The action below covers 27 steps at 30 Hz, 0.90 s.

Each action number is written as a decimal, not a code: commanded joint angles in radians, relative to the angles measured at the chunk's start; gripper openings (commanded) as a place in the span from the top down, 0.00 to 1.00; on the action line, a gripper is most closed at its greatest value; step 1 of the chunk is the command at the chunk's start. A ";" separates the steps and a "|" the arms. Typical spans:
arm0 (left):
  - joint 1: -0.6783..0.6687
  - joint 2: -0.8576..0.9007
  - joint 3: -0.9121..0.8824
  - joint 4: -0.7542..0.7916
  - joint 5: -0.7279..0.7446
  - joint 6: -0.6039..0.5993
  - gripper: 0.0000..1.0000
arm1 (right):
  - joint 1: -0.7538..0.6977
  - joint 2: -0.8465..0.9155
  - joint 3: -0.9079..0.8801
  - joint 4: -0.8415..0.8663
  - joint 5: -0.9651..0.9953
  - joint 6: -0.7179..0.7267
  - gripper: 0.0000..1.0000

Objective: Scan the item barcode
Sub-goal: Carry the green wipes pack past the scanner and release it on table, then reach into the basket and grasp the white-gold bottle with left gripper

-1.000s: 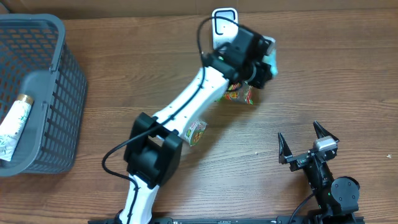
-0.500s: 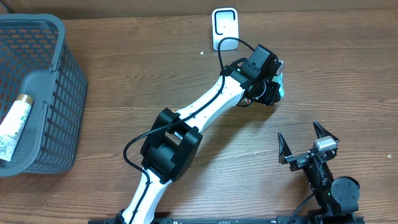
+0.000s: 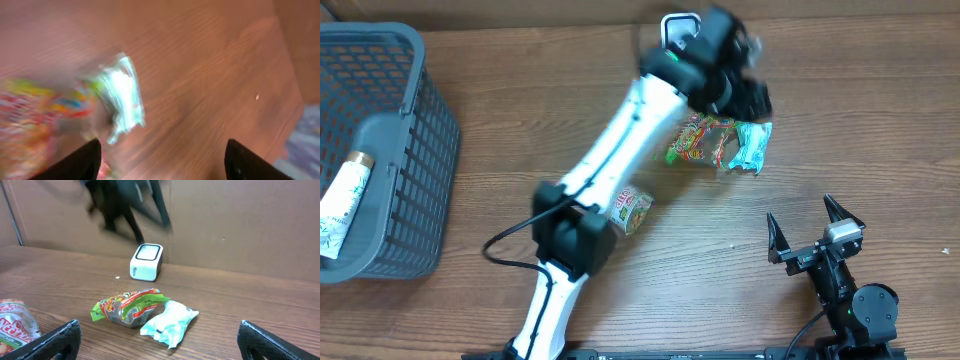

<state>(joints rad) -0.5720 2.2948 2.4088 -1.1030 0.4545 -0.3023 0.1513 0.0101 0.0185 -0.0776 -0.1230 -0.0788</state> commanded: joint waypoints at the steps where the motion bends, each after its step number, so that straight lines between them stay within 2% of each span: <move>1: 0.115 -0.020 0.312 -0.168 -0.126 0.025 0.29 | 0.004 -0.007 -0.011 0.005 0.007 0.003 0.00; 2: 0.182 -0.020 0.452 -0.274 -0.187 0.006 0.28 | 0.004 -0.007 -0.011 0.005 0.007 0.003 0.00; 5: 0.299 -0.020 0.630 -0.418 -0.250 -0.010 0.28 | 0.004 -0.007 -0.011 0.005 0.007 0.003 0.00; 7: 0.437 -0.026 0.733 -0.542 -0.258 -0.021 0.29 | 0.004 -0.007 -0.011 0.005 0.007 0.003 0.00; 8: 0.538 -0.053 0.729 -0.587 -0.246 -0.016 0.34 | 0.004 -0.007 -0.011 0.005 0.007 0.003 0.00; 9: 0.585 -0.065 0.720 -0.587 -0.195 0.021 0.35 | 0.004 -0.007 -0.011 0.005 0.007 0.003 0.00; 11: 0.719 -0.098 0.711 -0.587 -0.145 -0.010 0.34 | 0.004 -0.007 -0.011 0.005 0.007 0.003 0.00; 17: 0.939 -0.161 0.699 -0.587 -0.140 -0.019 0.34 | 0.004 -0.007 -0.011 0.005 0.007 0.003 0.00; 20: 1.031 -0.208 0.660 -0.587 -0.159 0.021 0.33 | 0.004 -0.007 -0.011 0.005 0.007 0.003 0.00; 27: 1.293 -0.330 0.421 -0.587 -0.397 0.122 0.22 | 0.004 -0.007 -0.011 0.005 0.007 0.003 0.00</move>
<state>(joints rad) 0.6170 2.0048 2.9322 -1.6871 0.1951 -0.2615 0.1513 0.0101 0.0185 -0.0784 -0.1230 -0.0788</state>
